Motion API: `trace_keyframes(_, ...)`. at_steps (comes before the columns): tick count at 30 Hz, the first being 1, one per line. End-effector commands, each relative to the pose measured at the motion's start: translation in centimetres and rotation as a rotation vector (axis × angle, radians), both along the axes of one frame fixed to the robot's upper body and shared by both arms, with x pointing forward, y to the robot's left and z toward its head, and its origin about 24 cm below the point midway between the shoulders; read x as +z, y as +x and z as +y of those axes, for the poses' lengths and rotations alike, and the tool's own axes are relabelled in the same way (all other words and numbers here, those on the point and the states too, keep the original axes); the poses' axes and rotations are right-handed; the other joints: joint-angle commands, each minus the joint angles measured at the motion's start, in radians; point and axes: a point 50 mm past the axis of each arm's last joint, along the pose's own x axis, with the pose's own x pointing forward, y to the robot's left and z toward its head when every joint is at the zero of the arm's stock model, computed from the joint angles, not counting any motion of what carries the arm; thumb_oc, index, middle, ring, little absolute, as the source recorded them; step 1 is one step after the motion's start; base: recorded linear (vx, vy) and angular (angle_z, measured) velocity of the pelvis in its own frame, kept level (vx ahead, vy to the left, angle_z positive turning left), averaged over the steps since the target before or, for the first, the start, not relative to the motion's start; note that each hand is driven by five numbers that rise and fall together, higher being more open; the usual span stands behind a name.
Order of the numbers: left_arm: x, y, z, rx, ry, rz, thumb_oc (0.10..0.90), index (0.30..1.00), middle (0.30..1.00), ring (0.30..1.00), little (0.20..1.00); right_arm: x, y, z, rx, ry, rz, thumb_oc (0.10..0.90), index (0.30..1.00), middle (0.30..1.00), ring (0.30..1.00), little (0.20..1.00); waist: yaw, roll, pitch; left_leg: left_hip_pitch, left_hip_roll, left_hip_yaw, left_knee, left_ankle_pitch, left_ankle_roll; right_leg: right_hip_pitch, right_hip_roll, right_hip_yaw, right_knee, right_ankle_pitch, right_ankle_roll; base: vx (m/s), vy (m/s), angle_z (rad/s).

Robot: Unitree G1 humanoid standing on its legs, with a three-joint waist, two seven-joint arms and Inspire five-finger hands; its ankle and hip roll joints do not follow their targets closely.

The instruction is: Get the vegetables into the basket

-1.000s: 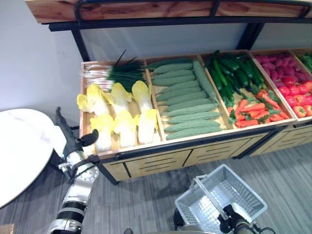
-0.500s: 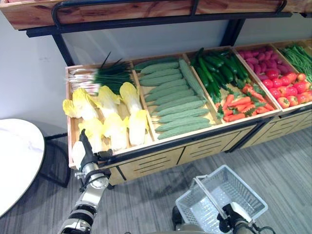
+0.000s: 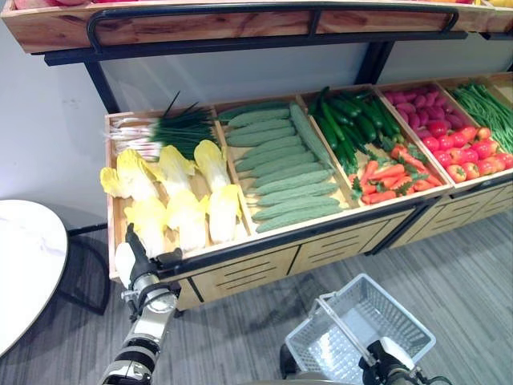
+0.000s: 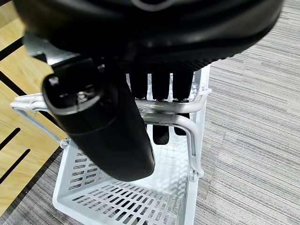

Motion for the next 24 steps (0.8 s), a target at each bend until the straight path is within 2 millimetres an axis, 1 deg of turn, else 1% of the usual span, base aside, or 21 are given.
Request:
trace_keyframes(1, 4.0, 3.3, 2.5, 0.126, -0.027, -0.180, 0.900, 1.000, 1.000, 1.000, 1.000, 0.8, 1.9, -0.7, 0.061, -0.056, -0.063, 0.400, 0.300, 0.300, 0.300, 0.300, -0.016, -0.040, -0.010, -0.052, 0.007, -0.029, 0.001, -0.006, -0.006, 0.053, -0.063, -0.024, 0.000, -0.062, 0.091, 0.00, 0.000, 0.00)
trace_keyframes(3, 4.2, 3.6, 2.3, 0.118, -0.038, -0.193, 0.900, 1.000, 1.000, 1.000, 1.000, 0.9, 1.8, -0.8, 0.058, -0.060, -0.059, 0.400, 0.300, 0.300, 0.300, 0.300, -0.016, -0.039, -0.008, -0.053, 0.007, -0.031, 0.001, -0.006, -0.005, 0.054, -0.063, -0.026, 0.000, -0.061, 0.091, 0.00, 0.000, 0.00)
trace_keyframes(4, 4.2, 3.7, 2.5, 0.134, -0.086, -0.201, 0.900, 1.000, 1.000, 1.000, 1.000, 0.9, 1.8, -1.0, 0.054, -0.064, -0.049, 0.400, 0.300, 0.300, 0.300, 0.300, -0.016, -0.035, -0.006, -0.055, 0.006, -0.033, 0.001, -0.005, -0.006, 0.053, -0.063, -0.027, 0.000, -0.062, 0.091, 0.00, 0.000, 0.00)
trace_keyframes(6, 4.2, 3.7, 2.7, 0.152, -0.119, -0.206, 0.802, 0.863, 0.863, 0.863, 0.863, 0.9, 1.8, -1.1, 0.056, -0.066, -0.046, 0.400, 0.300, 0.300, 0.300, 0.300, -0.017, -0.034, -0.006, -0.055, 0.006, -0.034, 0.001, -0.006, -0.005, 0.054, -0.062, -0.026, 0.000, -0.062, 0.090, 0.00, 0.000, 0.00)
trace_keyframes(8, 4.1, 3.9, 2.9, 0.204, -0.221, -0.241, 0.643, 0.640, 0.640, 0.640, 0.640, 0.9, 1.7, -1.2, 0.061, -0.072, -0.037, 0.400, 0.300, 0.300, 0.300, 0.300, -0.019, -0.031, -0.006, -0.053, 0.006, -0.035, 0.001, -0.007, -0.006, 0.057, -0.062, -0.027, 0.000, -0.064, 0.090, 0.02, 0.010, 0.00)
trace_keyframes(9, 4.5, 4.4, 2.9, 0.218, -0.291, -0.274, 0.606, 0.588, 0.588, 0.588, 0.588, 1.0, 1.8, -1.3, 0.066, -0.074, -0.030, 0.400, 0.300, 0.300, 0.300, 0.300, -0.021, -0.027, -0.008, -0.051, 0.006, -0.034, 0.001, -0.009, -0.006, 0.059, -0.061, -0.027, 0.000, -0.066, 0.090, 0.00, 0.000, 0.00)
trace_keyframes(10, 4.5, 4.4, 2.9, 0.218, -0.292, -0.275, 0.416, 0.322, 0.322, 0.322, 0.322, 1.0, 1.9, -1.3, 0.066, -0.074, -0.031, 0.400, 0.300, 0.300, 0.300, 0.300, -0.021, -0.027, -0.007, -0.051, 0.006, -0.034, 0.001, -0.009, -0.006, 0.060, -0.061, -0.027, 0.000, -0.066, 0.090, 0.00, 0.000, 0.00)
trace_keyframes(11, 4.8, 4.7, 3.1, 0.230, -0.324, -0.300, 0.400, 0.300, 0.300, 0.300, 0.300, 1.0, 1.9, -1.4, 0.069, -0.077, -0.026, 0.400, 0.300, 0.300, 0.300, 0.300, -0.022, -0.025, -0.008, -0.049, 0.006, -0.034, 0.001, -0.010, -0.007, 0.061, -0.061, -0.028, 0.000, -0.067, 0.089, 0.00, 0.000, 0.00)
trace_keyframes(12, 6.3, 5.7, 3.1, 0.229, -0.339, -0.361, 0.400, 0.300, 0.300, 0.300, 0.300, 1.0, 2.1, -1.3, 0.077, -0.071, -0.026, 0.400, 0.300, 0.300, 0.300, 0.300, -0.023, -0.023, -0.008, -0.045, 0.006, -0.034, 0.001, -0.011, -0.007, 0.065, -0.061, -0.028, 0.000, -0.067, 0.089, 0.00, 0.000, 0.00)
trace_keyframes(13, 6.3, 5.7, 3.1, 0.229, -0.339, -0.361, 0.400, 0.300, 0.300, 0.300, 0.300, 1.0, 2.1, -1.3, 0.077, -0.071, -0.026, 0.400, 0.300, 0.300, 0.300, 0.300, -0.023, -0.023, -0.007, -0.045, 0.006, -0.034, 0.001, -0.011, -0.007, 0.065, -0.061, -0.028, 0.000, -0.067, 0.089, 0.00, 0.000, 0.00)
trace_keyframes(14, 8.1, 6.4, 3.0, 0.205, -0.306, -0.428, 0.400, 0.300, 0.300, 0.300, 0.300, 1.2, 2.4, -1.1, 0.086, -0.063, -0.042, 0.400, 0.300, 0.300, 0.300, 0.300, -0.025, -0.024, -0.007, -0.043, 0.006, -0.034, 0.001, -0.012, -0.008, 0.067, -0.061, -0.028, 0.000, -0.068, 0.090, 0.00, 0.000, 0.00)
trace_keyframes(15, 8.1, 6.4, 2.9, 0.205, -0.305, -0.427, 0.400, 0.300, 0.300, 0.300, 0.300, 1.2, 2.4, -1.2, 0.085, -0.063, -0.042, 0.400, 0.300, 0.300, 0.300, 0.300, -0.025, -0.024, -0.007, -0.042, 0.006, -0.034, 0.001, -0.012, -0.008, 0.068, -0.061, -0.028, 0.000, -0.068, 0.090, 0.00, 0.000, 0.00)
trace_keyframes(16, 10.1, 6.9, 2.4, 0.144, -0.228, -0.486, 0.400, 0.300, 0.300, 0.300, 0.300, 1.2, 2.4, -1.2, 0.083, -0.058, -0.053, 0.400, 0.300, 0.300, 0.300, 0.300, -0.023, -0.028, -0.005, -0.041, 0.005, -0.037, 0.001, -0.014, -0.006, 0.070, -0.061, -0.030, 0.000, -0.068, 0.090, 0.00, 0.000, 0.00)
trace_keyframes(17, 10.1, 6.9, 2.4, 0.144, -0.227, -0.485, 0.400, 0.300, 0.300, 0.300, 0.300, 1.2, 2.4, -1.2, 0.082, -0.058, -0.053, 0.400, 0.300, 0.300, 0.300, 0.300, -0.023, -0.028, -0.005, -0.041, 0.005, -0.037, 0.001, -0.014, -0.006, 0.070, -0.061, -0.030, 0.000, -0.068, 0.090, 0.00, 0.000, 0.00)
trace_keyframes(18, 12.8, 7.2, 1.2, 0.048, -0.099, -0.570, 0.400, 0.300, 0.300, 0.300, 0.300, 1.2, 2.2, -1.1, 0.081, -0.049, -0.058, 0.400, 0.300, 0.300, 0.300, 0.300, -0.018, -0.034, 0.000, -0.042, 0.005, -0.043, 0.001, -0.015, -0.004, 0.072, -0.063, -0.034, 0.000, -0.069, 0.089, 0.00, 0.000, 0.00)
trace_keyframes(19, 12.8, 7.2, 1.2, 0.049, -0.098, -0.569, 0.400, 0.300, 0.300, 0.300, 0.300, 1.2, 2.2, -1.1, 0.081, -0.049, -0.058, 0.400, 0.300, 0.300, 0.300, 0.300, -0.018, -0.034, 0.000, -0.041, 0.005, -0.044, 0.001, -0.015, -0.004, 0.073, -0.063, -0.034, 0.000, -0.069, 0.089, 0.00, 0.000, 0.00)
trace_keyframes(20, 14.9, 6.9, 0.4, -0.013, 0.038, -0.634, 0.400, 0.300, 0.300, 0.300, 0.300, 1.2, 2.2, -1.1, 0.080, -0.040, -0.064, 0.400, 0.300, 0.300, 0.300, 0.300, -0.013, -0.038, 0.006, -0.043, 0.004, -0.045, 0.001, -0.016, -0.001, 0.075, -0.065, -0.038, 0.000, -0.069, 0.089, 0.00, 0.000, 0.00)
trace_keyframes(21, 14.9, 6.8, 0.4, -0.012, 0.039, -0.633, 0.400, 0.300, 0.300, 0.300, 0.300, 1.2, 2.2, -1.1, 0.081, -0.040, -0.064, 0.400, 0.300, 0.300, 0.300, 0.300, -0.013, -0.038, 0.006, -0.042, 0.004, -0.046, 0.001, -0.016, -0.001, 0.075, -0.065, -0.038, 0.000, -0.070, 0.089, -0.02, 0.003, 0.04)
trace_keyframes(23, 17.0, 6.3, -0.6, -0.085, 0.157, -0.720, 0.400, 0.300, 0.300, 0.300, 0.300, 1.1, 2.2, -0.8, 0.079, -0.029, -0.072, 0.400, 0.300, 0.300, 0.300, 0.300, -0.007, -0.042, 0.010, -0.043, 0.003, -0.047, 0.001, -0.017, 0.001, 0.075, -0.067, -0.040, 0.000, -0.069, 0.090, -0.02, 0.010, 0.04)
trace_keyframes(24, 17.6, 6.0, -0.8, -0.098, 0.192, -0.743, 0.400, 0.300, 0.300, 0.300, 0.300, 1.1, 2.2, -0.8, 0.077, -0.028, -0.073, 0.400, 0.300, 0.300, 0.300, 0.300, -0.005, -0.043, 0.011, -0.043, 0.002, -0.048, 0.001, -0.017, 0.001, 0.075, -0.068, -0.040, 0.000, -0.069, 0.091, 0.00, 0.000, 0.00)
